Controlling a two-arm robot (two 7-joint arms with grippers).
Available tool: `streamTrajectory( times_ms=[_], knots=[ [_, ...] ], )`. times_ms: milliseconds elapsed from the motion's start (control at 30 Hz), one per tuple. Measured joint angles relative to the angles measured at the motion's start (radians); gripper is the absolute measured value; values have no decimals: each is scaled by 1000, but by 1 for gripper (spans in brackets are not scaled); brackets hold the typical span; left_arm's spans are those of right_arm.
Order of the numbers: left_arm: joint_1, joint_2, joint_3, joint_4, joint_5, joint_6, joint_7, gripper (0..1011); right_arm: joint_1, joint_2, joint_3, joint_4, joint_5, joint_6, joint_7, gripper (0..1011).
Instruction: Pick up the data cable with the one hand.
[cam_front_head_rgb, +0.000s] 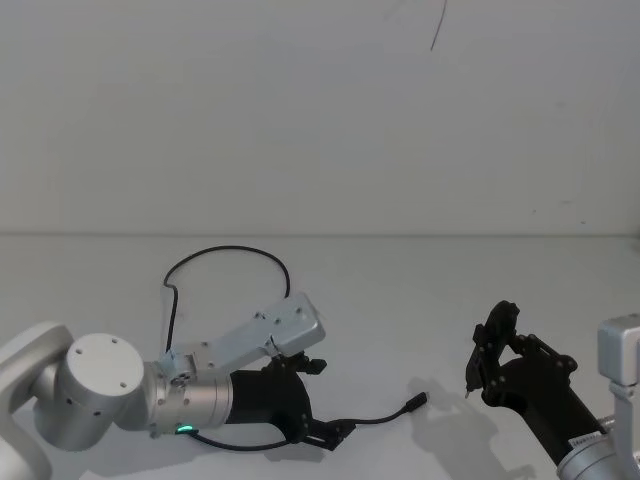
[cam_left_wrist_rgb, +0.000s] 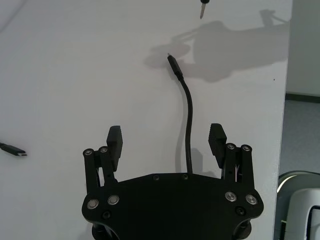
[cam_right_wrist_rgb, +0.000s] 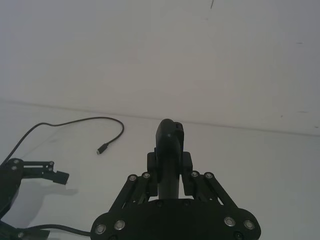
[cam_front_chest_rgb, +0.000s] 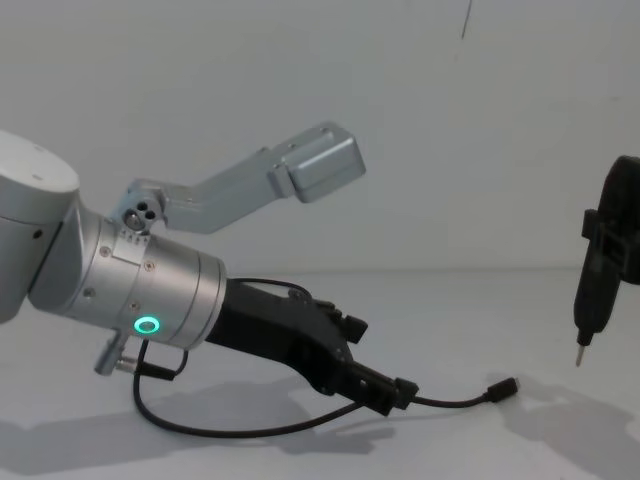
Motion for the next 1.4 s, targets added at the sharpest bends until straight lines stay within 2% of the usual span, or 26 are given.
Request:
streamTrajectory(
  times_ms=[433,700,900,967,1067,1167,1200,1267,1300,1400],
  knots=[
    [4,-27,-10,18,-13,80,12,1001,0,0,0,0,0,0,0,263],
    [3,-38,-12,25,-18,107,18,992,0,0,0,0,0,0,0,263],
    [3,-42,-14,28,-20,120,21,886,0,0,0,0,0,0,0,263],
    [3,-42,-14,29,-20,122,22,796,0,0,0,0,0,0,0,263],
    [2,-44,-14,30,-21,126,23,741,0,0,0,0,0,0,0,263],
    [2,-45,-14,31,-22,129,23,630,0,0,0,0,0,0,0,263],
    [2,-45,-15,31,-22,129,23,630,0,0,0,0,0,0,0,263],
    [2,-46,-15,31,-22,131,24,519,0,0,0,0,0,0,0,263],
    [2,-46,-15,31,-22,131,24,519,0,0,0,0,0,0,0,263],
    [2,-46,-15,32,-22,133,24,427,0,0,0,0,0,0,0,263]
  ],
)
